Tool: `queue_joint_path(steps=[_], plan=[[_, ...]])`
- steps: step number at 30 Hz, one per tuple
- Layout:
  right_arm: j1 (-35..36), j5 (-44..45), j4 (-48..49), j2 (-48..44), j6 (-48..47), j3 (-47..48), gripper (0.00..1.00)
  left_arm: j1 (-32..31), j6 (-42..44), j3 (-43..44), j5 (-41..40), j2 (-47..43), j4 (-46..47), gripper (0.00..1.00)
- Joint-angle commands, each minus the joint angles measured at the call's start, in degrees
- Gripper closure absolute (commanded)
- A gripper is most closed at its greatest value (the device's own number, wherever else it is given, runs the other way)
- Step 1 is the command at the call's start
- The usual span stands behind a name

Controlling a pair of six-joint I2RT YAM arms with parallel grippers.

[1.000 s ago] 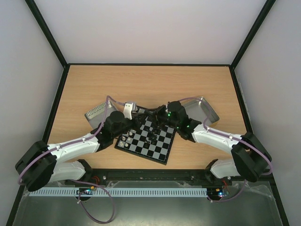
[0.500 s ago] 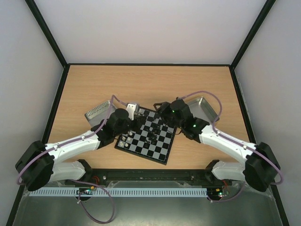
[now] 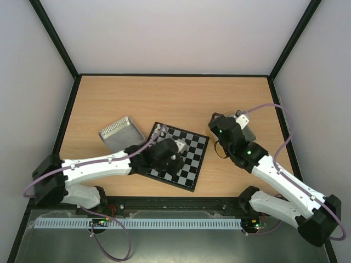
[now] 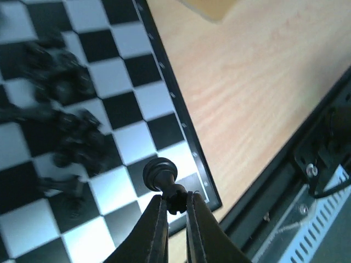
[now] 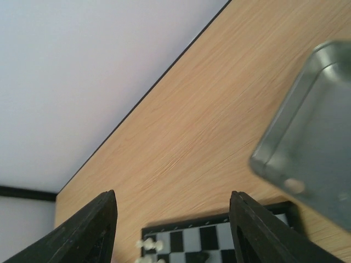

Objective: Set up the chess pieces on the board
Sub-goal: Place the chess piece on the chessboard.

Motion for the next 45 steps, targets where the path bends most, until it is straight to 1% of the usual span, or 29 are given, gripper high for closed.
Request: queue_joint_path(steps=[1,5,8,12,18,26,34,40,43,45], plan=[[-0.52,14.0,-10.7,-4.43,-0.12,0.13,0.46,-6.04,-1.98,5.46,-0.54,7.2,-9.21,0.97],[-0.53,19.44,-14.49,-9.14,1.19,-1.0,0.46,-10.53,-1.88,11.68,-3.52,15.13,-15.39,0.98],[-0.58,20.4,-14.77,-11.52,0.76,-1.78,0.46,-11.99,-1.85,14.92,-4.14,19.33,-18.41,0.97],[-0.61,19.86,-14.86,-12.14,0.7,-2.31,0.46,-12.41,-1.91,16.45,-3.45,22.56,-19.55,0.98],[-0.65,18.29,-13.62,-11.75,0.15,-3.18,0.46,-12.56,-1.03,17.31,-0.61,24.6,-19.05,0.98],[-0.6,17.12,-12.44,-11.05,-0.3,-3.57,0.46,-12.59,0.31,19.51,0.13,27.05,-19.72,0.97],[-0.6,16.24,-11.98,-10.64,-0.6,-3.84,0.46,-12.6,-0.2,20.53,0.1,28.86,-20.68,0.97],[-0.61,15.72,-11.68,-10.48,-0.74,-3.8,0.46,-12.6,-0.15,20.79,0.75,29.26,-20.36,0.94],[-0.61,15.57,-11.55,-10.47,-0.79,-3.84,0.46,-12.6,-0.18,21.07,0.65,29.25,-20.31,0.89],[-0.61,15.4,-11.58,-10.49,-0.87,-3.84,0.46,-12.6,-0.2,21.32,0.49,29.28,-20.54,0.84]])
